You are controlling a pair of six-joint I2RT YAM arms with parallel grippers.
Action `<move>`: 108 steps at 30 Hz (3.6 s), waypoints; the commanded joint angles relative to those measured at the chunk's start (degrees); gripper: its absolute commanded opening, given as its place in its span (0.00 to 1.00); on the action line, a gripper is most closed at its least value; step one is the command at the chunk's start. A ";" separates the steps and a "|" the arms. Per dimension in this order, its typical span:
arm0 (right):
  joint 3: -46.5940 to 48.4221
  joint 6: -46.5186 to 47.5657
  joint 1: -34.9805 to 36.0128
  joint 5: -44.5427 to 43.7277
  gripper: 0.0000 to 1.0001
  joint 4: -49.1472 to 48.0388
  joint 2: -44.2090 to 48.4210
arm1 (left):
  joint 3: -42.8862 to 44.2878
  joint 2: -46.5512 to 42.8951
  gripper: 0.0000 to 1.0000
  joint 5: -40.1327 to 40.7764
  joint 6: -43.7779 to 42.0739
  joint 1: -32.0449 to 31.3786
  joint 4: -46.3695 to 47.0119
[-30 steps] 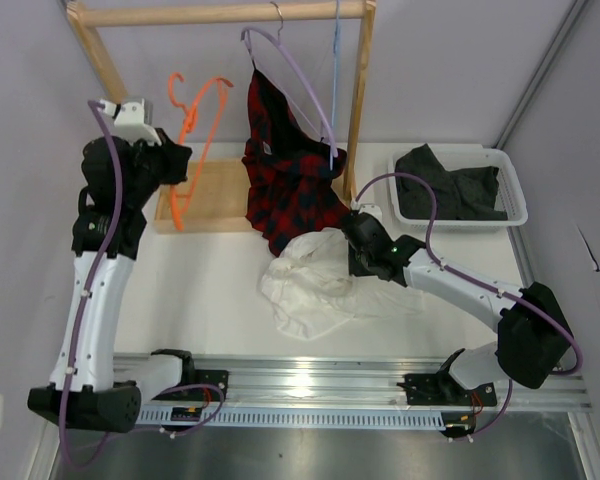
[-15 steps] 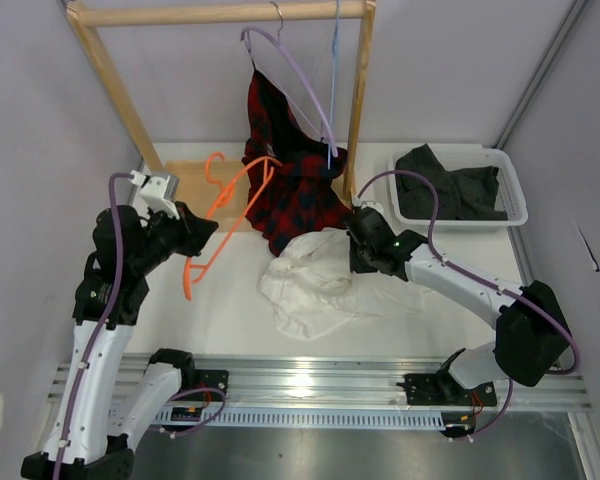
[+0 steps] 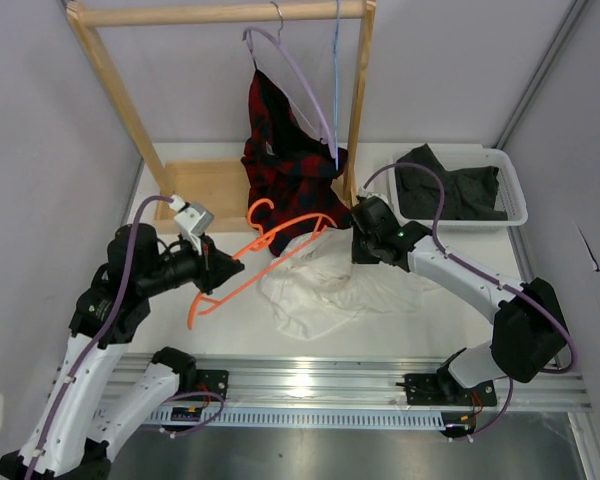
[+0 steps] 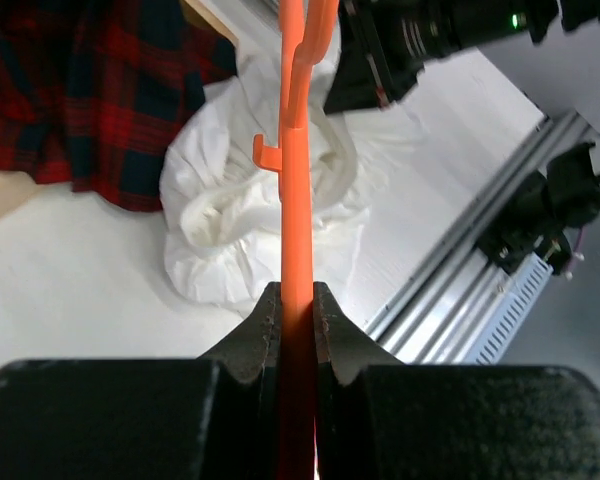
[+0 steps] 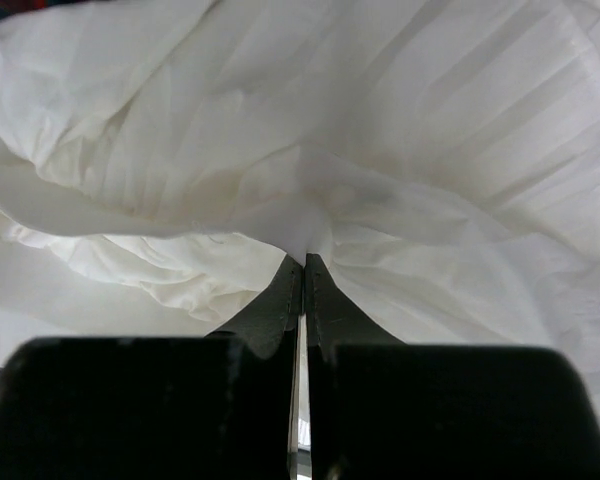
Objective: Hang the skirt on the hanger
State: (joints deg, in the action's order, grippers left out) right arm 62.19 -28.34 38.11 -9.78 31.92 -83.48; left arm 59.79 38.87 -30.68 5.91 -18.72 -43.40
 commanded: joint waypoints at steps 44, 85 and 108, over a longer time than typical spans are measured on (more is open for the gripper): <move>3.90 -0.23 4.78 -2.43 0.00 4.20 8.69 | -3.80 22.82 0.00 -0.43 -0.38 -21.62 14.82; 0.38 3.11 7.86 -1.38 0.52 -3.79 16.16 | 0.77 43.57 0.00 -7.03 0.50 -19.07 25.99; 1.97 0.92 10.76 -11.67 0.00 -3.62 6.05 | 1.91 38.39 0.31 -0.28 3.22 -18.81 24.42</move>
State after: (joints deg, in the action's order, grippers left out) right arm 62.39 -27.38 48.45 -18.59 27.46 -77.47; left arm 59.02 82.02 -33.91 8.16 -37.63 -20.29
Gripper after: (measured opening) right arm 0.049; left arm 0.257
